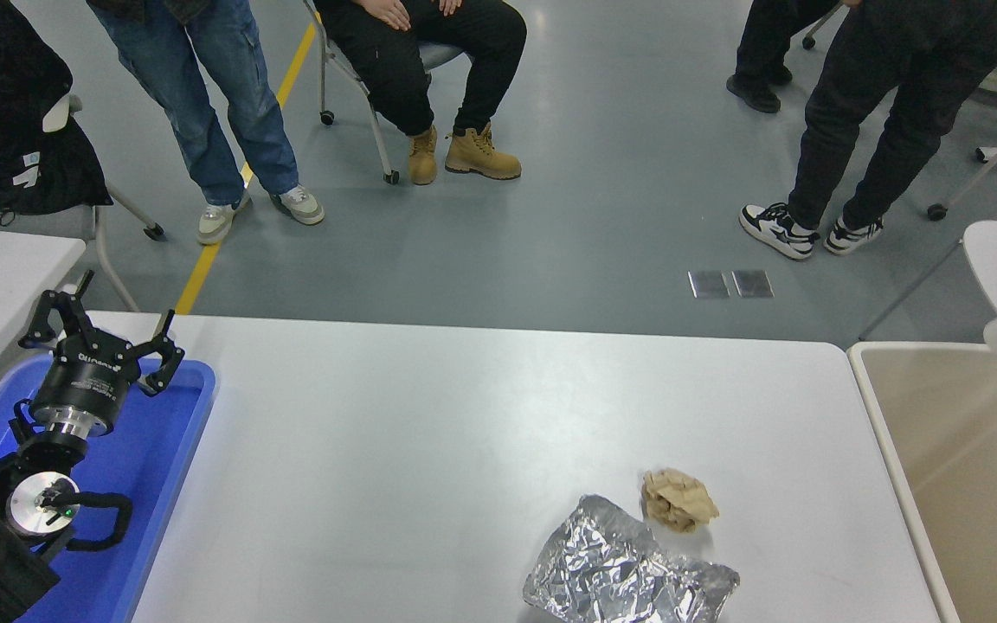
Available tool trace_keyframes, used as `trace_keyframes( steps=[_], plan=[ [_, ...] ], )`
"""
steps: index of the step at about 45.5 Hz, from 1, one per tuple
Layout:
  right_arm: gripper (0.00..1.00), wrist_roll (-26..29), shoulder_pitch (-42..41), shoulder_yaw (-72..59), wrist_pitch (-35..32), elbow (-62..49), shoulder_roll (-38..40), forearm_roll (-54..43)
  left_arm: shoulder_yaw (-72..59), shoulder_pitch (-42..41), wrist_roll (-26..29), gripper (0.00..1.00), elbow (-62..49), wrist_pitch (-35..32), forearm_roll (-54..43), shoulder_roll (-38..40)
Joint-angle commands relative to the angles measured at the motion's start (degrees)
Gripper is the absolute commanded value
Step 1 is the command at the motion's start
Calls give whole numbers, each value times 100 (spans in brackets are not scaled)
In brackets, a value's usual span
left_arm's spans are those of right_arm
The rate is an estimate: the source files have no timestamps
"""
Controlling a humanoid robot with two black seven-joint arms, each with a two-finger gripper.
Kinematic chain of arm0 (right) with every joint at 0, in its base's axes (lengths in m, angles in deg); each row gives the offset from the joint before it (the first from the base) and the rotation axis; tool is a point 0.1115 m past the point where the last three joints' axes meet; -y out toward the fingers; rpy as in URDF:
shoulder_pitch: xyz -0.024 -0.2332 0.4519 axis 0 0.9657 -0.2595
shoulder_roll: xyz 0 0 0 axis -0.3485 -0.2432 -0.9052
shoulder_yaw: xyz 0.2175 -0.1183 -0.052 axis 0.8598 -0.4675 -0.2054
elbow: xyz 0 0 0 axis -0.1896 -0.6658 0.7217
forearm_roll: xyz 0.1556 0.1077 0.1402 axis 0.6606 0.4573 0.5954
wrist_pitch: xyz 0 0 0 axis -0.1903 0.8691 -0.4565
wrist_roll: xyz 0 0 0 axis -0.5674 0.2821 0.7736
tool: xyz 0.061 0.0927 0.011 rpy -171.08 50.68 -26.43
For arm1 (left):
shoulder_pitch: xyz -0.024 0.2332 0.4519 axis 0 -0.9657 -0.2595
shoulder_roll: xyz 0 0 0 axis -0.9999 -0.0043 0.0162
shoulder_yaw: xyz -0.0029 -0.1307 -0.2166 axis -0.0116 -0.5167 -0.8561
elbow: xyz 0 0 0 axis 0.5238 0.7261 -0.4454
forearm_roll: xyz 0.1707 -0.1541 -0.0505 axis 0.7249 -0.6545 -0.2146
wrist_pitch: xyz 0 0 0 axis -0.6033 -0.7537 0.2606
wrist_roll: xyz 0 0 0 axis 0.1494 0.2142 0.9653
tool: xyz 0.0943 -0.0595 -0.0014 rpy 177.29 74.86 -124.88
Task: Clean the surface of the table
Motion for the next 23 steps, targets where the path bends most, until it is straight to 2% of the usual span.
trace_keyframes(
  steps=[1, 6, 23],
  plan=[
    [0, 1241, 654, 0, 396, -329, -345, 484, 0, 0, 0, 100, 0, 0, 0, 0],
    [0, 1584, 794, 8, 510, -329, -486, 704, 0, 0, 0, 100, 0, 0, 0, 0],
    [0, 2199, 1207, 8, 976, -320, -1163, 1126, 0, 0, 0, 100, 0, 0, 0, 0]
  ],
)
